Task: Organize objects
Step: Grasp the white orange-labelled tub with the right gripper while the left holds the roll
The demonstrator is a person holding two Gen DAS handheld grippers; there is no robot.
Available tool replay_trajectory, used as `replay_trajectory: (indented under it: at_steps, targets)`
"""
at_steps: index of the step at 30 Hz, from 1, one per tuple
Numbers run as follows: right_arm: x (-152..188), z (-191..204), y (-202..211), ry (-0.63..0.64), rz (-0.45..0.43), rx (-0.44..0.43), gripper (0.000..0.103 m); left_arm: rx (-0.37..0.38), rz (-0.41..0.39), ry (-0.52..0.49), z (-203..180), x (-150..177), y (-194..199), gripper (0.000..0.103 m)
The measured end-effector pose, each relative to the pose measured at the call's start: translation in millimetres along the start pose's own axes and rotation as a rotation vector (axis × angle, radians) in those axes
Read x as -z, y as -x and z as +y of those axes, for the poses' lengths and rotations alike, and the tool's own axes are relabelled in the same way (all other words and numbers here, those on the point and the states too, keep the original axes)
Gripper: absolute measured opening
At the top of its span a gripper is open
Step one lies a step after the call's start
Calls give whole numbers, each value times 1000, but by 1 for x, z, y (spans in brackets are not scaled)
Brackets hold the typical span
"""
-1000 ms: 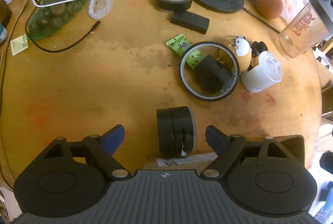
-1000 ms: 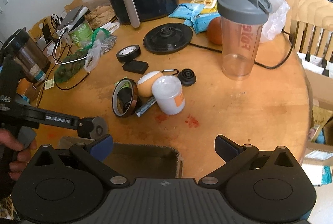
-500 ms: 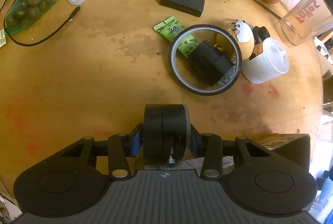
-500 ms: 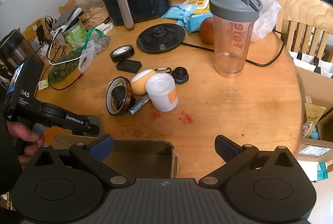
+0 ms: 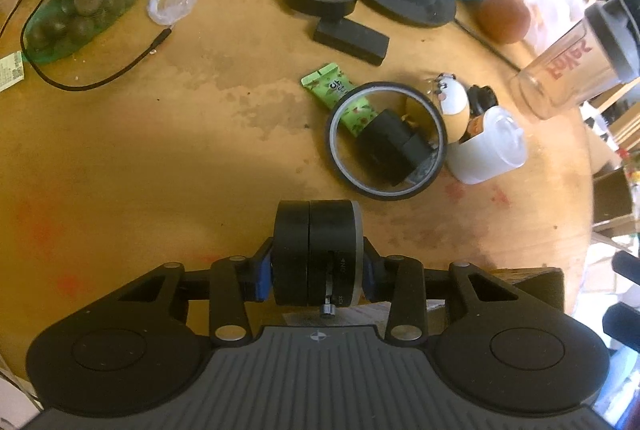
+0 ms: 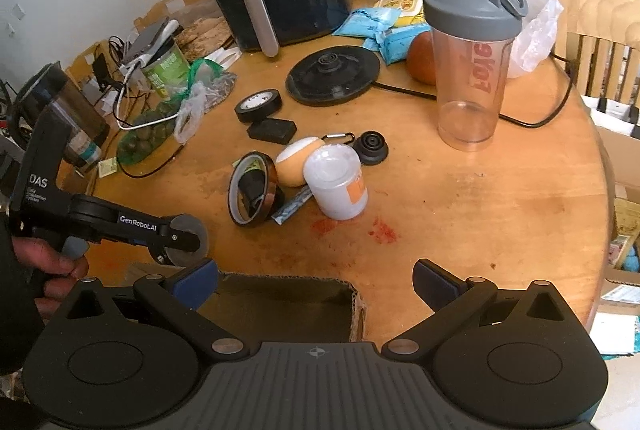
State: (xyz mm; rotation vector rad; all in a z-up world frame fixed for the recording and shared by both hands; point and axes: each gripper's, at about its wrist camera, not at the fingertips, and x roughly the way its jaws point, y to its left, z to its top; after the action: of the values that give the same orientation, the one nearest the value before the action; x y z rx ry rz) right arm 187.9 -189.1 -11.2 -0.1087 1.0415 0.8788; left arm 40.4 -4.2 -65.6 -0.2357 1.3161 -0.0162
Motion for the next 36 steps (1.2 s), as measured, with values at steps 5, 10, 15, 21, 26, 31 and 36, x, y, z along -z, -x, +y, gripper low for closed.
replay_trajectory:
  at_steps: [5, 10, 15, 21, 26, 31, 36]
  targets:
    - [-4, -7, -3, -20, 3, -47, 103, 36, -43, 27, 6, 5, 15, 40]
    - [-11, -7, -8, 42, 4, -40, 103, 60, -77, 55, 15, 8, 30, 40]
    - [-20, -7, -16, 132, 7, -10, 103, 49, -92, 92, 29, 16, 36, 40]
    - [-29, -6, -32, 258, -5, 63, 103, 44, -122, 119, 42, 27, 48, 40]
    - [-30, -2, -45, 392, -63, 81, 103, 17, -138, 147, 52, 36, 57, 40]
    - [-37, 4, -65, 449, -25, 47, 103, 16, -148, 183, 63, 46, 64, 40]
    - [-43, 4, -82, 439, 6, 24, 93, 1, -152, 208, 69, 55, 69, 40]
